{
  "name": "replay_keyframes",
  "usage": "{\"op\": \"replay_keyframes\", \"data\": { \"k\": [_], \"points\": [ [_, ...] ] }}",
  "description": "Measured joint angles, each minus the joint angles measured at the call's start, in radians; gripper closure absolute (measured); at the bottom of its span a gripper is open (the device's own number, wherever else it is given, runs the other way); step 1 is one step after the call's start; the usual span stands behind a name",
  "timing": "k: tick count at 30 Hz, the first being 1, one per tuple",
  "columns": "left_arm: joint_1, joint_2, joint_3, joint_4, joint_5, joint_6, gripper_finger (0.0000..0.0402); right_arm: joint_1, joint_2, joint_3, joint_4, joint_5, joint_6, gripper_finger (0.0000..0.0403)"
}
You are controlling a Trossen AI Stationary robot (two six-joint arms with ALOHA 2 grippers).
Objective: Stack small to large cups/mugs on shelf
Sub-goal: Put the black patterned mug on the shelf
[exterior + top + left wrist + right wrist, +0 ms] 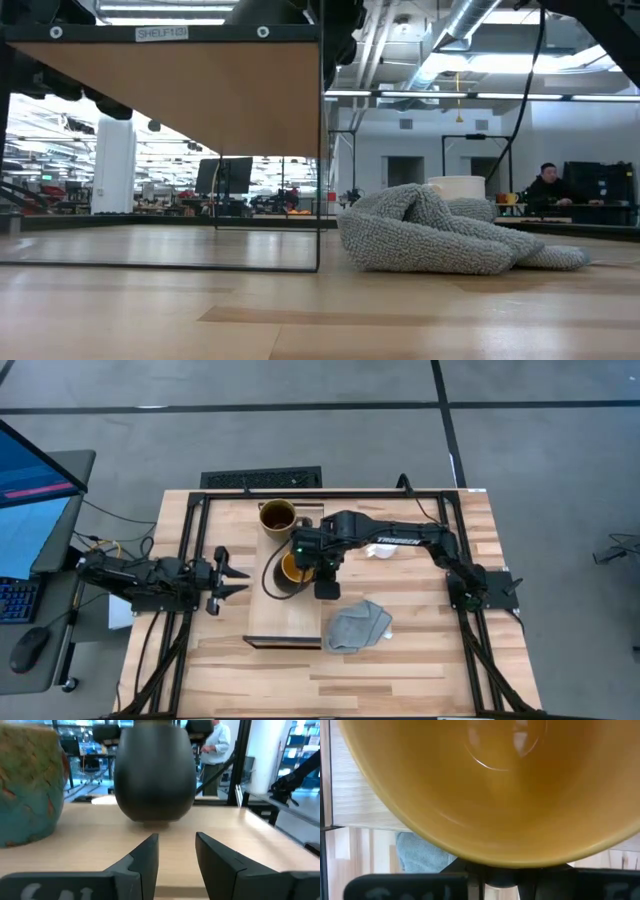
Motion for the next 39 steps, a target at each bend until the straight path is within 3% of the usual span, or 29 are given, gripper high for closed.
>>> {"op": "replay_keyframes", "data": {
  "k": [39],
  "points": [
    [0.000,0.021,0.000,0.001,-0.001,-0.001,0.0282,0.000,-0.002,-0.001,0.047,0.026,-0.010,0.0303]
  ]
}}
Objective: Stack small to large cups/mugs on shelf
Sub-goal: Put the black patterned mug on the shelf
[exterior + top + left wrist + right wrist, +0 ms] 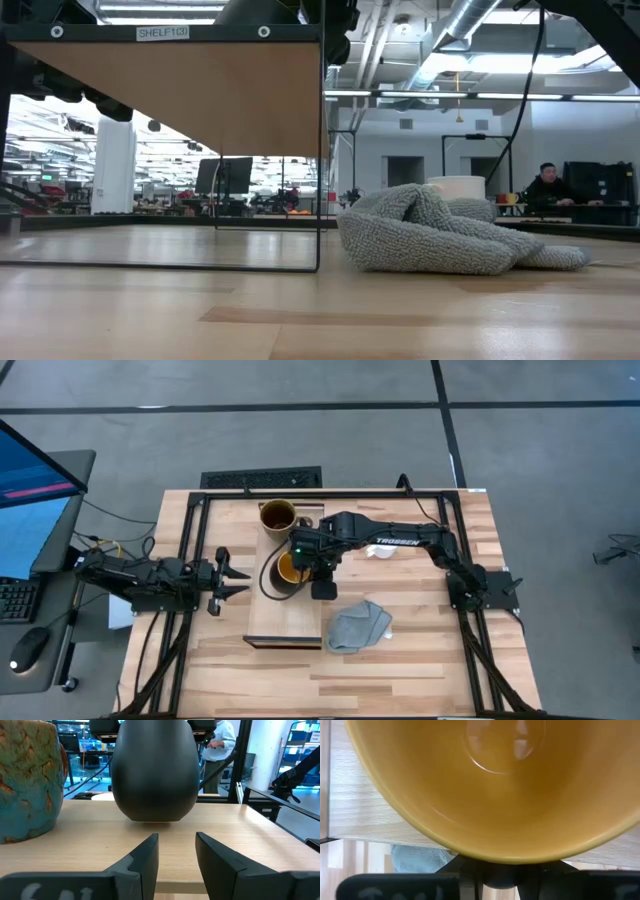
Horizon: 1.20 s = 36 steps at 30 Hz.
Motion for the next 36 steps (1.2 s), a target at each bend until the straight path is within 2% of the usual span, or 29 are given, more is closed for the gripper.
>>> {"op": "replay_keyframes", "data": {
  "k": [36],
  "points": [
    [0.000,0.000,0.000,-0.002,0.017,0.000,0.0282,0.000,-0.001,0.000,0.007,0.005,0.001,0.0293]
  ]
}}
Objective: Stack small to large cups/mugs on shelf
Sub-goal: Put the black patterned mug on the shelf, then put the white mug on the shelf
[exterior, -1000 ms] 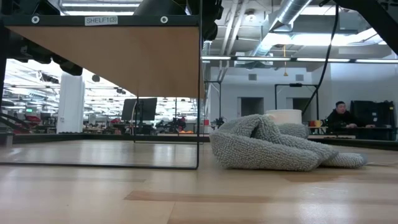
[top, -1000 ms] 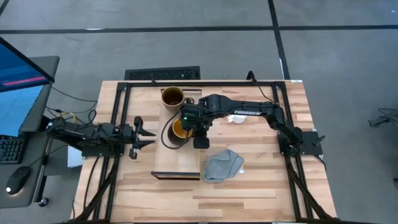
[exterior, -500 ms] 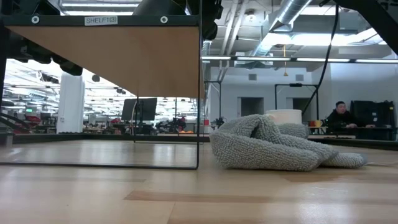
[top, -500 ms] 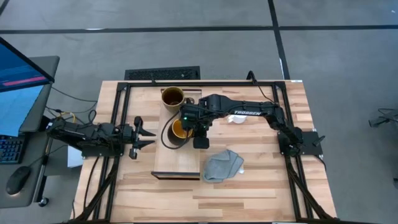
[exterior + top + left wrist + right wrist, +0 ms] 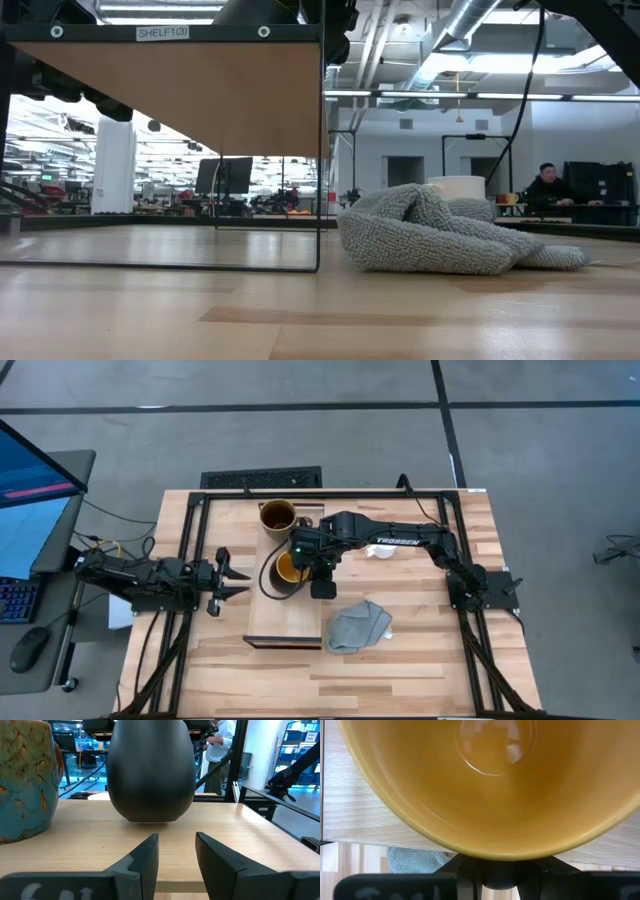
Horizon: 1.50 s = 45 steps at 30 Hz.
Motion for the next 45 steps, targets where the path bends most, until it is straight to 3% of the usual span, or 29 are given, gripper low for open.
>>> {"op": "replay_keyframes", "data": {
  "k": [17,32,45],
  "points": [
    [0.000,0.000,0.000,0.000,0.001,0.000,0.0282,0.000,0.000,0.000,0.003,0.000,0.000,0.0204],
    [0.000,0.000,0.000,0.000,0.002,-0.005,0.0282,0.000,0.000,0.000,-0.003,0.000,0.001,0.0197],
    [0.000,0.000,0.000,0.000,0.002,-0.008,0.0282,0.001,-0.054,0.000,-0.112,-0.001,0.072,0.0198]
  ]
}}
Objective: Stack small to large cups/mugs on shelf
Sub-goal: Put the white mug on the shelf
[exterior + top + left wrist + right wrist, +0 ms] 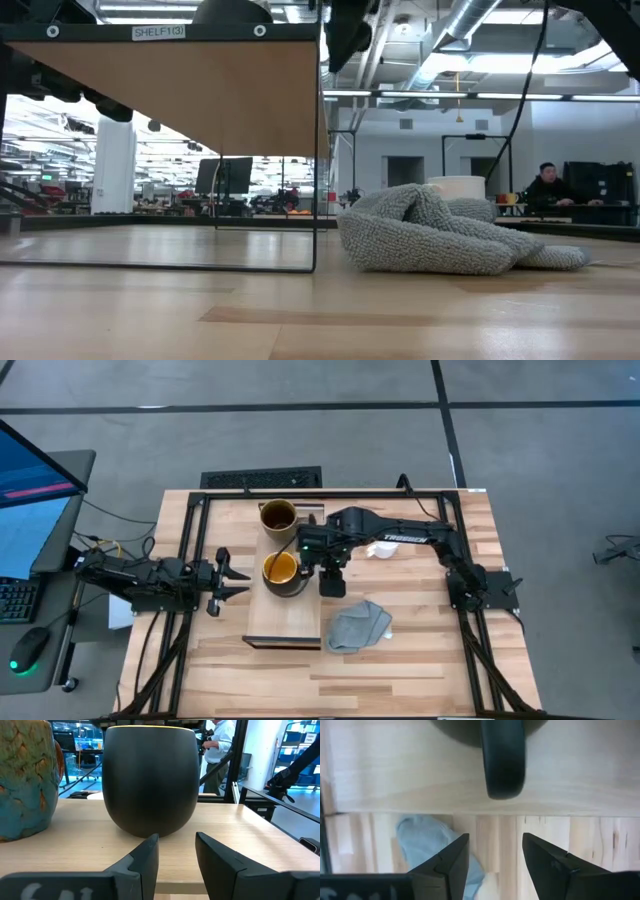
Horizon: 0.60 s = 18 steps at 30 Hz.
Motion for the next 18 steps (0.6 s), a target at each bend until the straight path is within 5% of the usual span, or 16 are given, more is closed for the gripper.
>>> {"op": "replay_keyframes", "data": {
  "k": [6,18],
  "points": [
    [0.000,0.000,0.000,0.000,0.000,0.000,0.0282,0.003,-0.097,0.000,-0.035,0.008,0.046,0.0200],
    [0.000,0.000,0.000,0.000,0.000,-0.026,0.0282,0.016,-0.320,-0.001,-0.054,0.185,0.106,0.0199]
  ]
}}
